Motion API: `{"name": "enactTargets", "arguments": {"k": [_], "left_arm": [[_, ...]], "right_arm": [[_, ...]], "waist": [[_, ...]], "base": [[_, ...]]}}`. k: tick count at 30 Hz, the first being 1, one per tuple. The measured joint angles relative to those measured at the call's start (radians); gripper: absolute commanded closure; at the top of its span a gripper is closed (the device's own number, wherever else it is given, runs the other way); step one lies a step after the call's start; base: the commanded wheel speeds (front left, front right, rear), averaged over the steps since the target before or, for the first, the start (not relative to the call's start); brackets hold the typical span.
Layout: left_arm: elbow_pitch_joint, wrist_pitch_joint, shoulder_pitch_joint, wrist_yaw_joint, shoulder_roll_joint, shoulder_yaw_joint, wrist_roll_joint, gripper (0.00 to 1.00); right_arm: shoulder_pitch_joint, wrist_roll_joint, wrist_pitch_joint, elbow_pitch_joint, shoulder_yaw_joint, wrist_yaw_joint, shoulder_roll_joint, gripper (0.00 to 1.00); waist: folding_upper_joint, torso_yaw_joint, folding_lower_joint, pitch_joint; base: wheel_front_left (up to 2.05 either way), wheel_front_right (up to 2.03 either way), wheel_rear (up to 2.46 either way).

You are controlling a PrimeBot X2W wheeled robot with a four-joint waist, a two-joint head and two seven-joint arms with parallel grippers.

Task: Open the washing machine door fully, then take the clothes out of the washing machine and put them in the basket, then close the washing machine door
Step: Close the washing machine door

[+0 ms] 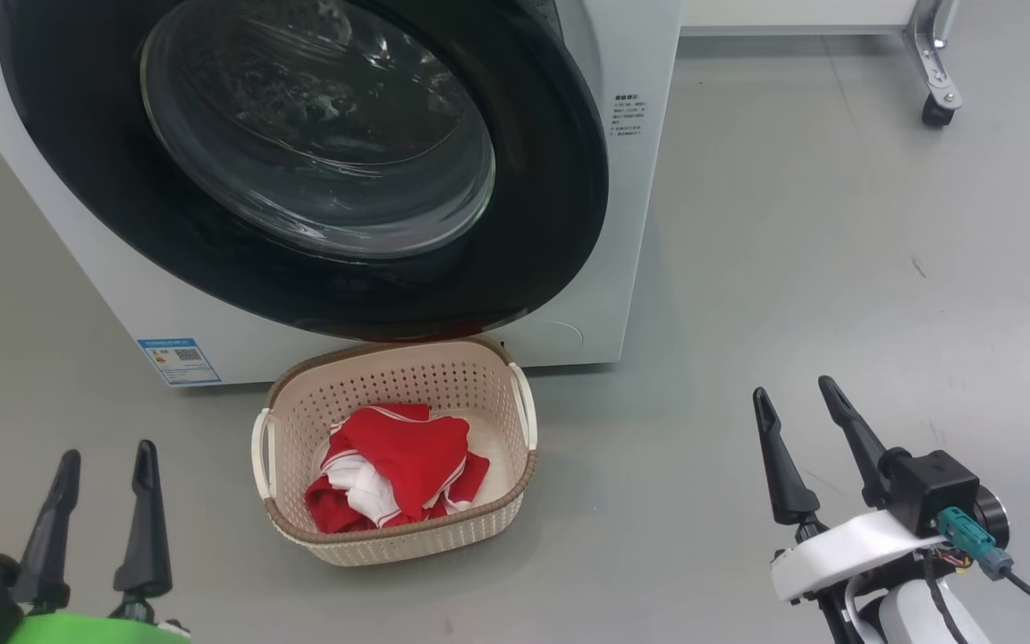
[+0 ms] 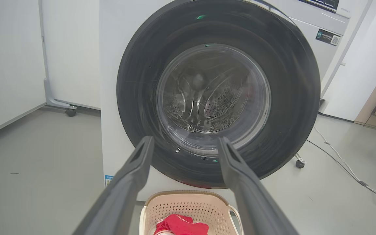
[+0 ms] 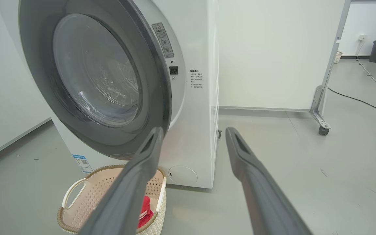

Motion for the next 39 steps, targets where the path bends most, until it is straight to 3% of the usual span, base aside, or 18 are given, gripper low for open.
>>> {"name": "enactTargets", "arguments": {"k": [13, 39], "left_arm": [[0.042, -0.017, 0.077, 0.107, -0.008, -0.09, 0.157, 0.0], [0.082, -0.017, 0.09, 0.151, -0.052, -0.117, 0.203, 0.0]], "right_arm": [[0.074, -0.01, 0.0, 0.016, 0.003, -0.012, 0.002, 0.0], [0.09, -0.01, 0.0, 0.015, 0.011, -0.02, 0.004, 0.0]], "waist": [[0.0, -0.002, 0.0, -0.035], [0.0, -0.006, 0.0, -0.052]], "base": [[0.0, 0.0, 0.0], [0.0, 0.0, 0.0]]}}
